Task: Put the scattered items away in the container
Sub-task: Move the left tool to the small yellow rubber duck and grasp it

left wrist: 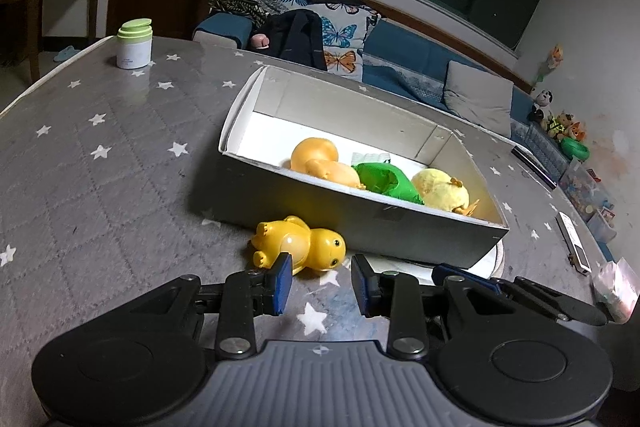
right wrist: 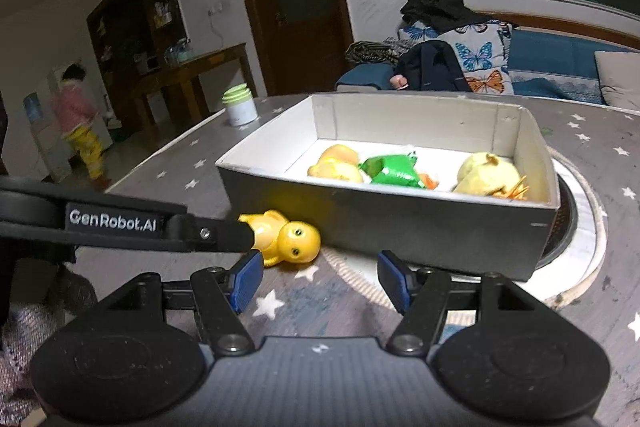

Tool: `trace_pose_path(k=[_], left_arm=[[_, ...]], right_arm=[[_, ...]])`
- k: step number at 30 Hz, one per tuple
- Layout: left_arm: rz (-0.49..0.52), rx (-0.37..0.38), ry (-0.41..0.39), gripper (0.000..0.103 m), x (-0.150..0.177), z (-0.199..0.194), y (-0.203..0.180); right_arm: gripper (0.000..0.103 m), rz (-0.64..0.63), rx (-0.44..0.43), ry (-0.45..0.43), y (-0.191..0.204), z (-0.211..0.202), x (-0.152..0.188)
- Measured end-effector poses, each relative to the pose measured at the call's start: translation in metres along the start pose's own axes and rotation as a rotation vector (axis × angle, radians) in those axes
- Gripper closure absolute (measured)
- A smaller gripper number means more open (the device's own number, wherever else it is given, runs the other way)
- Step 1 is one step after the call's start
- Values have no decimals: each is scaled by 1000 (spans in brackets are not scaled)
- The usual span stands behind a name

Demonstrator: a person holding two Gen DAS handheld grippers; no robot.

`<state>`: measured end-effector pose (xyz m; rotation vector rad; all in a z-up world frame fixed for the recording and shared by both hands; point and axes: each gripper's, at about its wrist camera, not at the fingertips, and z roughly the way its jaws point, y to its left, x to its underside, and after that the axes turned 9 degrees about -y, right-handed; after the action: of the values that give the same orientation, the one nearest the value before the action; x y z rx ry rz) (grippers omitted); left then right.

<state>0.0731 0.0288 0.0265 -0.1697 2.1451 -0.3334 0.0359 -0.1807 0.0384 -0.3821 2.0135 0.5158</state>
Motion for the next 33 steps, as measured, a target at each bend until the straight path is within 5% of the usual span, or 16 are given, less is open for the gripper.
trace_pose_path(k=[33], left_arm=[[-89, -4, 53, 68, -10, 27, 33]], right_arm=[[38, -55, -56, 82, 13, 47, 5]])
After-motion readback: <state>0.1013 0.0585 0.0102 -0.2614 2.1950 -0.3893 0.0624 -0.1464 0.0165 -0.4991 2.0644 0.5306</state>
